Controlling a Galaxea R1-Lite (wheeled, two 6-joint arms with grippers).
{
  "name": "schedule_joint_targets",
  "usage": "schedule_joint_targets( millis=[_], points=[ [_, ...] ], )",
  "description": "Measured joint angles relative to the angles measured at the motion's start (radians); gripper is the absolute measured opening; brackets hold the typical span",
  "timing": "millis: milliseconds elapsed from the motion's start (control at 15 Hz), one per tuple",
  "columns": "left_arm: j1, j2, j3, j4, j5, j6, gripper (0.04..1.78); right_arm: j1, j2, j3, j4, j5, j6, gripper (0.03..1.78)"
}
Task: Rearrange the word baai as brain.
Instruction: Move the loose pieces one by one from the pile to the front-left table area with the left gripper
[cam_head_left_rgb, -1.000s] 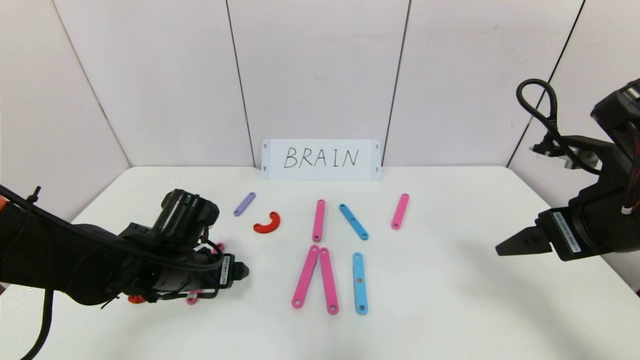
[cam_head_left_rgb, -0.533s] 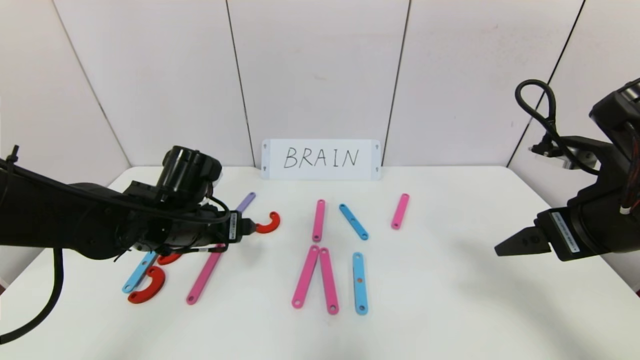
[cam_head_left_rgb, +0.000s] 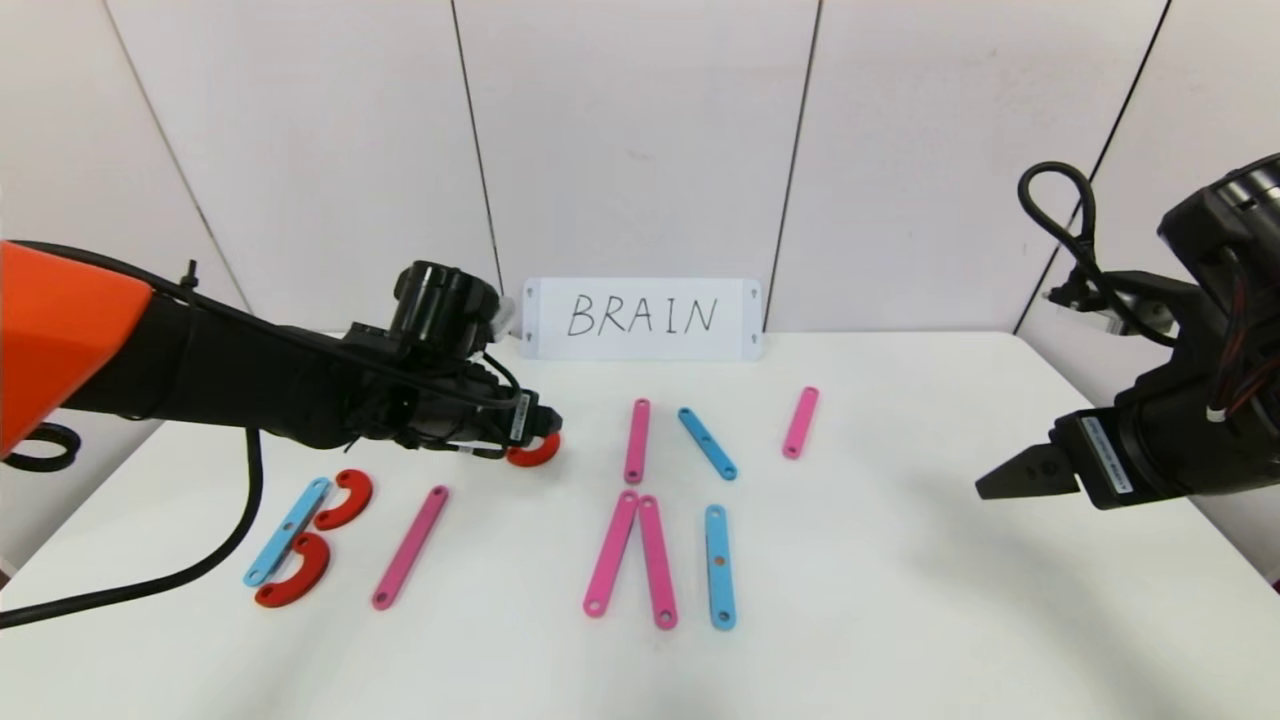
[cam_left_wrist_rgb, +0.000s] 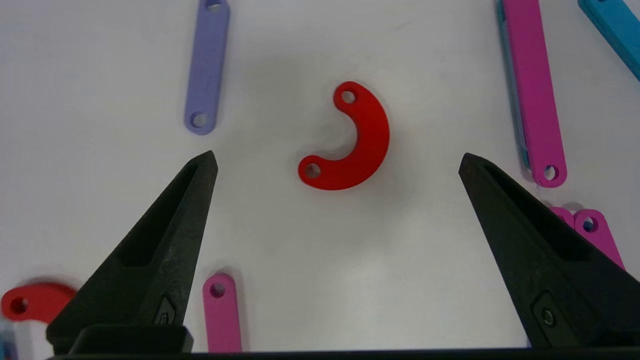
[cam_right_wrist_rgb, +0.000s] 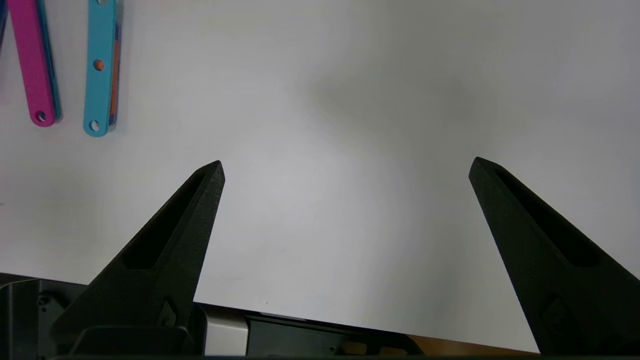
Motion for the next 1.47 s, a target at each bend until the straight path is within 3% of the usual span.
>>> schedule_joint_targets(
  millis=[200, 1467],
  points=[
    [-0.008, 0.046, -0.011, -0.003, -0.041, 0.059, 1.69, -0.002, 0.025, 0.003, -0.003, -0.035, -0.001, 1.71],
    [-0.037, 0.121, 0.018, -0.091, -0.05, 0.164, 1.69, -0.003, 0.042, 0.003, -0.003, -0.035, 0.0, 1.71]
  ],
)
